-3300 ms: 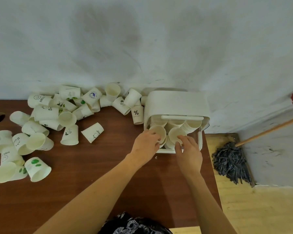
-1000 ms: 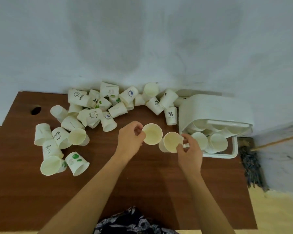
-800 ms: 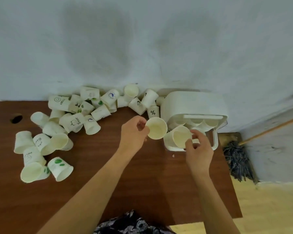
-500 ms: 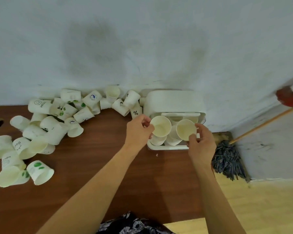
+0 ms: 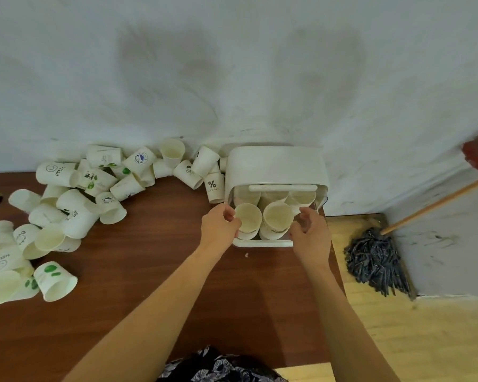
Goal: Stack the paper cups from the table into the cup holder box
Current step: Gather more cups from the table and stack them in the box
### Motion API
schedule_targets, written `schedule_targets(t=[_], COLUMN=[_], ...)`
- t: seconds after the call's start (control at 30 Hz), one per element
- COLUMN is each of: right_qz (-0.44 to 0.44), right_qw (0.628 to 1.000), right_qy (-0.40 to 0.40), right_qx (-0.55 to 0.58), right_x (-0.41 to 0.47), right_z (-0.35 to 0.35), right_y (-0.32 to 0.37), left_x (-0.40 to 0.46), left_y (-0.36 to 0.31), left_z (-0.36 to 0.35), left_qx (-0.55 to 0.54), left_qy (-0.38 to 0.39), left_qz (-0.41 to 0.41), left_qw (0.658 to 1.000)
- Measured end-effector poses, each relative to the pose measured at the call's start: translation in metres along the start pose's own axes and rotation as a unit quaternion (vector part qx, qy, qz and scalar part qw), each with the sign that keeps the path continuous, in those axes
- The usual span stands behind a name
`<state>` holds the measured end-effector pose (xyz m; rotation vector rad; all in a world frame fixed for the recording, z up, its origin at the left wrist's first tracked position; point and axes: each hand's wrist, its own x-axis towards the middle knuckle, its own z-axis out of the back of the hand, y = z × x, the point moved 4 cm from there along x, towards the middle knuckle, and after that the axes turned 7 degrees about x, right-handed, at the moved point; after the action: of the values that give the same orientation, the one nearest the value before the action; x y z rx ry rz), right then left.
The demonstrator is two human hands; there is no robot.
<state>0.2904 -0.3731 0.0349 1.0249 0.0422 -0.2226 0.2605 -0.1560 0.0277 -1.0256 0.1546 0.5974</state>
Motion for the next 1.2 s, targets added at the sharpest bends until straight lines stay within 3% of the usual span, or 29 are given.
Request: schedule_targets(t=[0.13, 0.27, 0.5, 0.63, 0.83, 0.93, 1.2], right_qz=[0.013, 0.055, 0.106, 0.125, 0.108, 0.099, 0.069], right_qw=[1.000, 0.995, 0.951, 0.924, 0.911, 0.910, 0.909], right_qy=[0.017, 0.085, 0.275, 0.338, 0.368, 0.367, 0.364], right_qx=[-0.023, -0.020, -0.094, -0.129, -0.150, -0.164, -0.190], right_x=[-0.003, -0.015, -0.058, -0.083, -0.113, -0.123, -0.136], right_z=[-0.006, -0.038, -0.135, -0.180, -0.234, -0.261, -0.337], right_y=[0.004, 0.023, 0.053, 0.069, 0.090, 0.100, 0.123], left_x=[0.005, 0.005, 0.008, 0.008, 0.031, 0.049, 0.083], left_y=[0.008, 0.022, 0.083, 0.122, 0.178, 0.206, 0.270], left_z=[0.006, 0.030, 0.101, 0.151, 0.223, 0.253, 0.289], left_qx=[0.080, 0.182, 0.256, 0.276, 0.282, 0.266, 0.308], left_qy=[-0.014, -0.029, -0.059, -0.084, -0.134, -0.155, -0.119], left_qz=[-0.047, -0.094, -0.043, -0.006, 0.024, 0.081, 0.137], left_qw=[0.996, 0.978, 0.964, 0.957, 0.950, 0.948, 0.934])
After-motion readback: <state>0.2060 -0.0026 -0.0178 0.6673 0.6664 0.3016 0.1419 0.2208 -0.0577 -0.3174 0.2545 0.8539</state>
